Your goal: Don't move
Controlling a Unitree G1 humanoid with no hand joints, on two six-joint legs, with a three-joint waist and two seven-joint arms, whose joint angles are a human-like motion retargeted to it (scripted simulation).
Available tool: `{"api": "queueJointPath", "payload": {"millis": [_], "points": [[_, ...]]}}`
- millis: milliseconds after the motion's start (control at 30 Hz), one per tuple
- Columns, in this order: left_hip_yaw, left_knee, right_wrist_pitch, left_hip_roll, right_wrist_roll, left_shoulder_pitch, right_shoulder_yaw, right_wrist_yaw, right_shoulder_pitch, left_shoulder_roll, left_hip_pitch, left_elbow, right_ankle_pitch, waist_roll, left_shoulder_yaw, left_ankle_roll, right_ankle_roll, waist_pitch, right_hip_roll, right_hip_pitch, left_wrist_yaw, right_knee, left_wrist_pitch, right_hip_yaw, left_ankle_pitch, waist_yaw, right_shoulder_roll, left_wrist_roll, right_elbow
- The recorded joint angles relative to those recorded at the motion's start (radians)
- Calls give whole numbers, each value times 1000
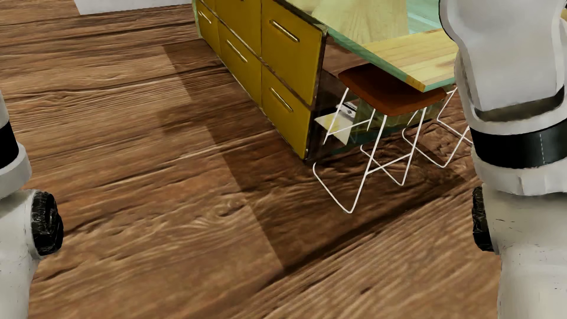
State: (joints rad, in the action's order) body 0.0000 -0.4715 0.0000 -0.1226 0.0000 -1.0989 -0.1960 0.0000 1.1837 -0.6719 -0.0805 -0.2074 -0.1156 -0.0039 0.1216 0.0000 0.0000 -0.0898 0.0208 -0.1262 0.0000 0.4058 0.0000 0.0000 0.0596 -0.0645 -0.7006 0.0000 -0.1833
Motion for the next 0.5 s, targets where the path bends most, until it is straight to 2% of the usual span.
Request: {"api": "queueJointPath", "payload": {"millis": [500], "points": [[0, 4, 0, 6, 0, 55, 3, 0, -29, -7, -1, 9, 17, -2, 19, 0, 0, -1, -5, -4, 0, -4, 0, 0, -1, -7, -2, 0, 2]]}}
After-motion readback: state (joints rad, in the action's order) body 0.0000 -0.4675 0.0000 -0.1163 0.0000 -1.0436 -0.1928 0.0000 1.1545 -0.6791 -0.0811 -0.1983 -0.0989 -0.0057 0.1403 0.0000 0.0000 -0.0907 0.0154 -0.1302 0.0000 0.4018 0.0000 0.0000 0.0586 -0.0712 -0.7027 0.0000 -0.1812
